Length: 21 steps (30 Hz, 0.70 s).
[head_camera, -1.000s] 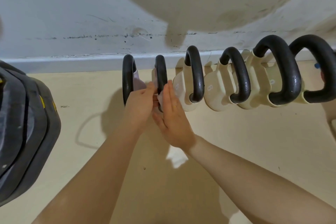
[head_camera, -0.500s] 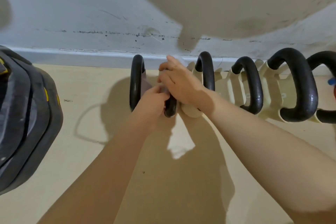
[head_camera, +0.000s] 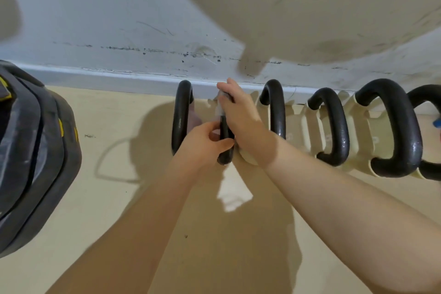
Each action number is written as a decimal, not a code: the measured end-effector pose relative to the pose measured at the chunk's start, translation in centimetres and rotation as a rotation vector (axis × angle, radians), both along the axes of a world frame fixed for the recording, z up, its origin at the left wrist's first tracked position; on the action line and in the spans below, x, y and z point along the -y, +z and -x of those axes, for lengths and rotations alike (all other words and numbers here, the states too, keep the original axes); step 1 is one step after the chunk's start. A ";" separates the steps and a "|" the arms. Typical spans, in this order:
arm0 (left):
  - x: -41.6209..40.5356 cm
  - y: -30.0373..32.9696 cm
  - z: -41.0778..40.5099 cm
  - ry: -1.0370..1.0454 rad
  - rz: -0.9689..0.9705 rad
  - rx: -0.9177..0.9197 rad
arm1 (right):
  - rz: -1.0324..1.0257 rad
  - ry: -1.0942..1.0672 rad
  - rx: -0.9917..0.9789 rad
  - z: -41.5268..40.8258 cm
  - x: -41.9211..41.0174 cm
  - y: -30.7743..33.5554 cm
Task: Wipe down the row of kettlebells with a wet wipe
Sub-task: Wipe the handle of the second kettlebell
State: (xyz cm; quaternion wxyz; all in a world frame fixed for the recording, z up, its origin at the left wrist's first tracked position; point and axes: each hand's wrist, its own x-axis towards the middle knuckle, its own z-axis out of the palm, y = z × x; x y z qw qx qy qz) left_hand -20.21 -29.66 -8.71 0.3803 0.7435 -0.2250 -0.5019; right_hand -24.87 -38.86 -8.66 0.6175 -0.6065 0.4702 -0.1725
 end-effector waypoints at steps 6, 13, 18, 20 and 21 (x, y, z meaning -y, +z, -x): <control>-0.6 0.3 1.4 0.223 -0.046 0.089 | 0.052 0.017 -0.060 2.8 -4.3 -0.5; -2.0 0.7 1.9 0.340 -0.019 -0.164 | -0.071 0.024 -0.125 7.4 -5.9 0.3; 0.1 2.3 4.8 0.294 0.137 0.255 | -0.122 -0.086 0.062 11.9 -2.7 5.4; 1.5 3.2 5.9 0.267 0.155 0.506 | 0.016 -0.253 0.003 13.5 -0.9 6.4; 2.2 3.7 6.4 0.258 0.163 0.585 | 0.076 -0.346 -0.020 14.0 -0.4 6.3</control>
